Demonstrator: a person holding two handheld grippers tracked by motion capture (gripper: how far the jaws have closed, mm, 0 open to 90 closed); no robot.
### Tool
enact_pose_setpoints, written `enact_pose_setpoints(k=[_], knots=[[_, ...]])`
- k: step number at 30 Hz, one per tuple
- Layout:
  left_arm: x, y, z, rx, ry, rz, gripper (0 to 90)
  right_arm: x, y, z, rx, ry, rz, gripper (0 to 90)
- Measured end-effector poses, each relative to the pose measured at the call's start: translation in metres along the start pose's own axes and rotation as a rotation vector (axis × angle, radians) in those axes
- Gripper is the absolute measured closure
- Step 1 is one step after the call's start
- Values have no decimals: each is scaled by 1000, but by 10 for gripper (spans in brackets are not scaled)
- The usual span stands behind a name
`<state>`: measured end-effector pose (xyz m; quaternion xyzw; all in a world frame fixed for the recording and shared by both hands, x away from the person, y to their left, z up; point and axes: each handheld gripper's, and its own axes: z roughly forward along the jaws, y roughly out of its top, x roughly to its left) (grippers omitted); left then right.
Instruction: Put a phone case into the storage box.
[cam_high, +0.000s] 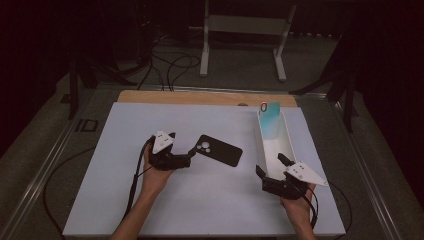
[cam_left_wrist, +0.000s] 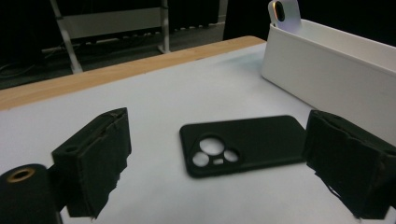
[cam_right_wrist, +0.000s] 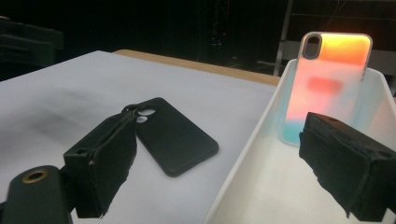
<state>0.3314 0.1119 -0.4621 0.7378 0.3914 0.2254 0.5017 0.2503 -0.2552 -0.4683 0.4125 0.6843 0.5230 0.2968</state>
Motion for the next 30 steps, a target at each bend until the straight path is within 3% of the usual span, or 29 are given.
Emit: enact_pose_setpoints(k=[5, 12, 30], knots=[[-5, 9, 19, 15, -11, -13, 147, 0, 0, 0, -2, 2, -1, 113], [-14, 21, 43, 35, -14, 9, 235, -1, 0, -1, -4, 3, 1, 113], [-26, 27, 104, 104, -62, 10, 531, -1, 1, -2, -13, 5, 0, 113]])
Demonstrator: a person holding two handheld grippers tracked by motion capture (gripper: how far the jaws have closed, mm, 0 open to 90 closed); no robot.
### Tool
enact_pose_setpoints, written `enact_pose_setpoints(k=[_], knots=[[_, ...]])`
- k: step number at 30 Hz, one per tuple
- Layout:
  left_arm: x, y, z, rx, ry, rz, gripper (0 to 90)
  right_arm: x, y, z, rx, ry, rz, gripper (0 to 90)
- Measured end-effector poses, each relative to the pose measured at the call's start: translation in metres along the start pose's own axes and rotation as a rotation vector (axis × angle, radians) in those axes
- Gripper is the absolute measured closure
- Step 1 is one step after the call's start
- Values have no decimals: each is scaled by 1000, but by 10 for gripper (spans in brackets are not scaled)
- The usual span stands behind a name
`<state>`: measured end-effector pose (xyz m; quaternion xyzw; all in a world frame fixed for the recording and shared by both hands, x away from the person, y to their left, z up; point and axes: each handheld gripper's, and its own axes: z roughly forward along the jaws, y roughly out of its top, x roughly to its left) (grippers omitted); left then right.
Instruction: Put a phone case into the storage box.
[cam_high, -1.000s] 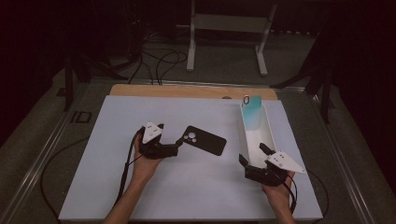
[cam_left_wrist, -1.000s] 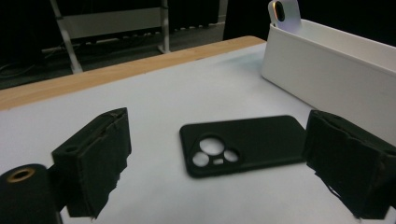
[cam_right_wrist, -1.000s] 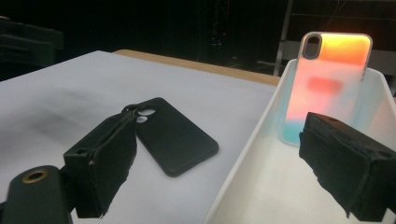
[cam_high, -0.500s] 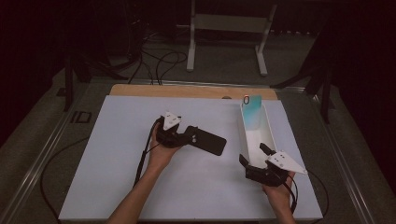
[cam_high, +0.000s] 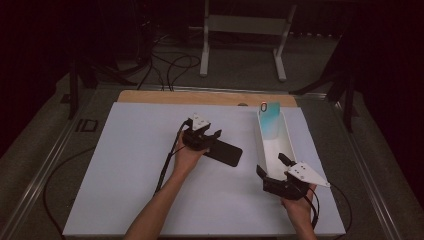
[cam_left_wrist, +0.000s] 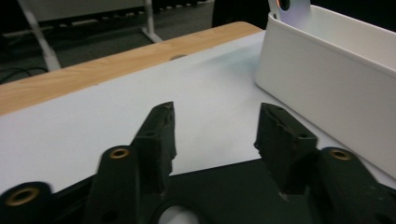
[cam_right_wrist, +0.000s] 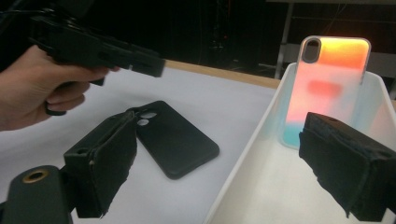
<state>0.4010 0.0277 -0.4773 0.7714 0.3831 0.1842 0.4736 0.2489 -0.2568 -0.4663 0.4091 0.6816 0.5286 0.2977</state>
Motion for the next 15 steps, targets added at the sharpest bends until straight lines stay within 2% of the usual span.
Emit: enact_pose_setpoints(k=[1, 2, 7, 9, 15], knots=[[-4, 1, 7, 22, -12, 13, 556, 0, 0, 0, -1, 1, 2, 113], [-4, 1, 7, 22, -12, 13, 569, 0, 0, 0, -2, 2, 1, 113], [-16, 4, 29, 89, -48, 19, 647, 0, 0, -1, -6, 2, 2, 113], [-17, 4, 33, 103, -48, 21, 666, -1, 0, -1, -6, 1, 4, 114], [-26, 0, 52, 166, -55, 23, 816, -2, 1, -2, -13, 1, 7, 113]])
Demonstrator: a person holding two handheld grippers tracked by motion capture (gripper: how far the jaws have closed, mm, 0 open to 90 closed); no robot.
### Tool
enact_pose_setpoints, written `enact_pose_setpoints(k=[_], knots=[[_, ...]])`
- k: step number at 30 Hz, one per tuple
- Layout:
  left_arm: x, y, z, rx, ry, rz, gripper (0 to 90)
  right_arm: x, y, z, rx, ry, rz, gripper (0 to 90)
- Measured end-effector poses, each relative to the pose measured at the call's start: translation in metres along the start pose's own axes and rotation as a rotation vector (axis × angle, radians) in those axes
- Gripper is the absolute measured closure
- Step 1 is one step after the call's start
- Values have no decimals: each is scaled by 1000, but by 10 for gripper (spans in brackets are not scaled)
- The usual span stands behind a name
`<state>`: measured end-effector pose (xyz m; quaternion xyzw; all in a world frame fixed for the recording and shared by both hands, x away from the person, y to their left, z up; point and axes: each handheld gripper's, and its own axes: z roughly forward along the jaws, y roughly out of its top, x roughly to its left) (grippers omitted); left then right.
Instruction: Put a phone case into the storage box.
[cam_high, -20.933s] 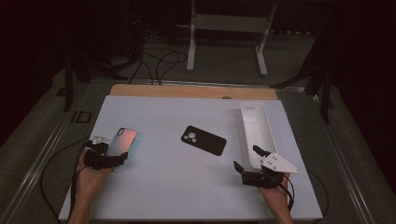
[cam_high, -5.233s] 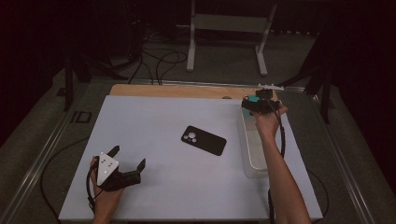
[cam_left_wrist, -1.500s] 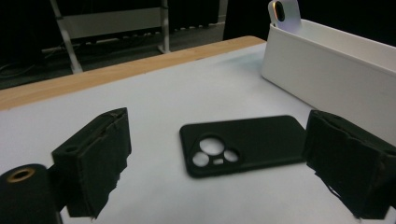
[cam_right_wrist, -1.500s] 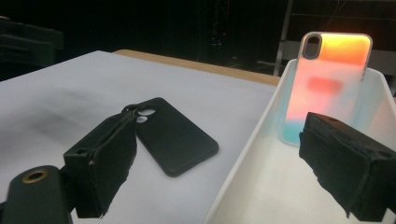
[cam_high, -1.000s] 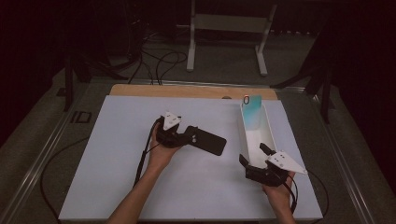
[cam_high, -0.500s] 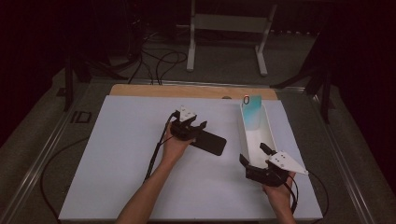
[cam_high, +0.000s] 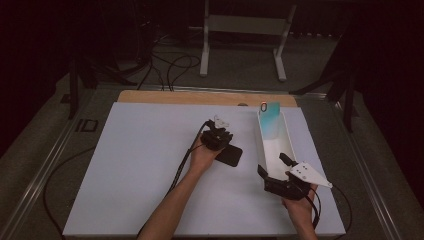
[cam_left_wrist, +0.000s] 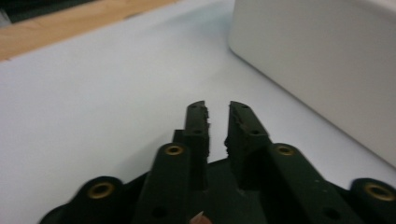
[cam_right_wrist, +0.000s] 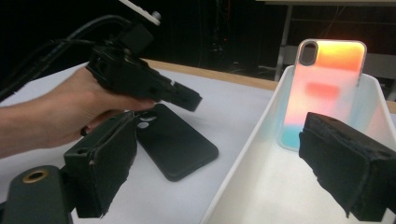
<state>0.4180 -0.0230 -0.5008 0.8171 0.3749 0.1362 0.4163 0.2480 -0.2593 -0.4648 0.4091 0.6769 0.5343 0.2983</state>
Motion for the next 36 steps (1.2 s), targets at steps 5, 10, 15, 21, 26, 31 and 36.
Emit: enact_pose_setpoints(k=[5, 10, 15, 21, 26, 31, 36], knots=[[-4, 1, 8, 14, -2, 1, 900, 0, 1, -1, -4, 1, 1, 114], [-4, 0, 16, 32, -11, -24, 900, 0, 1, -1, -6, -2, 1, 114], [-5, -2, 20, 30, -17, -42, 900, -1, 1, -2, -7, -1, 0, 114], [-6, -3, 24, 48, -18, -43, 900, -1, 1, -3, -10, -4, 4, 114], [-9, -6, 30, 87, -17, -41, 900, -1, 1, -3, -10, -4, 5, 114], [-9, -7, 32, 106, -32, -51, 900, -1, 1, -3, -13, -4, 6, 114], [-9, -6, 35, 121, -31, -69, 900, -1, 0, -1, -7, -2, 8, 114]])
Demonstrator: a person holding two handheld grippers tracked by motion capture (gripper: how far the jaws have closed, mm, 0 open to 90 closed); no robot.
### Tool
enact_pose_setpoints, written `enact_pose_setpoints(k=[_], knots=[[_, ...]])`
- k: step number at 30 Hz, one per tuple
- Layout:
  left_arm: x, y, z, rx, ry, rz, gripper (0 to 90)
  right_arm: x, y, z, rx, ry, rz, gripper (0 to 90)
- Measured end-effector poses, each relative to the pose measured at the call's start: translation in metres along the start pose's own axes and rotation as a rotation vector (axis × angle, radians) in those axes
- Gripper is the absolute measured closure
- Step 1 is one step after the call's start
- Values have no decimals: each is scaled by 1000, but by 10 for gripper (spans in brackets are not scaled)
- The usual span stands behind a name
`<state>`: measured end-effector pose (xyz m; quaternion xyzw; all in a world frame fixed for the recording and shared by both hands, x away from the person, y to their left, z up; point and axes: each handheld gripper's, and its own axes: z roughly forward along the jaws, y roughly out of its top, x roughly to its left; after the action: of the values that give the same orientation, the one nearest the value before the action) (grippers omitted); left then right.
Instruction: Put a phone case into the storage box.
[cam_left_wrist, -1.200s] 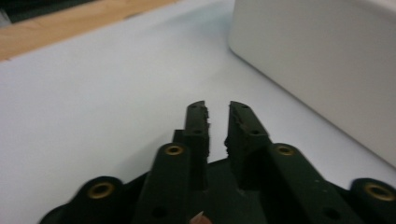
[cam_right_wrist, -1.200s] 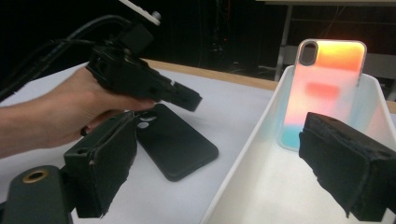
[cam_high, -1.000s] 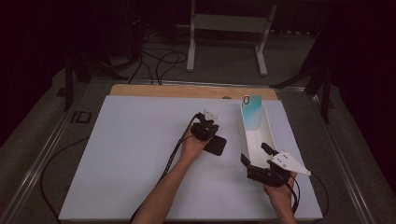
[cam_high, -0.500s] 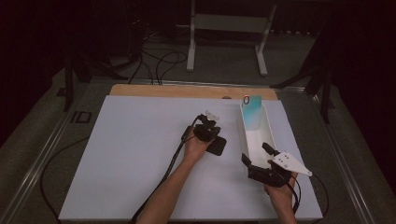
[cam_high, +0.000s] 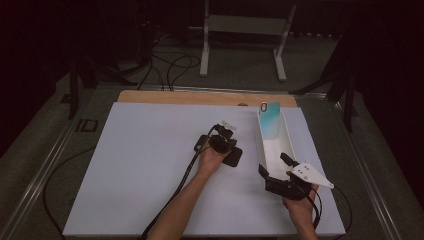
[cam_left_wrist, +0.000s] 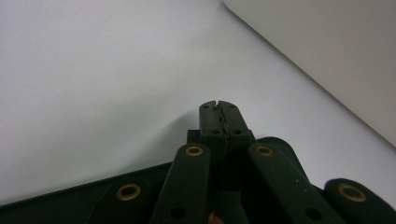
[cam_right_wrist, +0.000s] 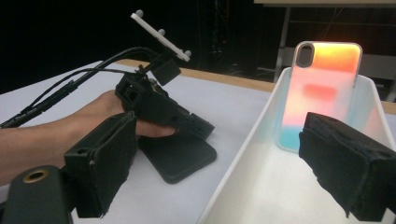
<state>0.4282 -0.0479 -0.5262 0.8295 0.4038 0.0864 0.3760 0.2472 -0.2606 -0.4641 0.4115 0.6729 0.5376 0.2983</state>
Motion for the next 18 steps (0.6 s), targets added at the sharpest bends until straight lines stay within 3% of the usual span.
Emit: enact_pose_setpoints(k=[10, 11, 16, 18], knots=[[-4, -2, 1, 11, -2, -2, 900, -2, -1, -1, 0, -3, 2, 114], [-8, -5, -3, 22, -2, 24, 900, -2, 0, 0, 1, -3, 3, 114], [-13, -16, -16, 42, -9, 74, 900, -1, 0, -1, -2, -3, 3, 114], [-14, -23, -22, 45, -20, 72, 900, -1, 0, -1, -1, -5, 3, 114]])
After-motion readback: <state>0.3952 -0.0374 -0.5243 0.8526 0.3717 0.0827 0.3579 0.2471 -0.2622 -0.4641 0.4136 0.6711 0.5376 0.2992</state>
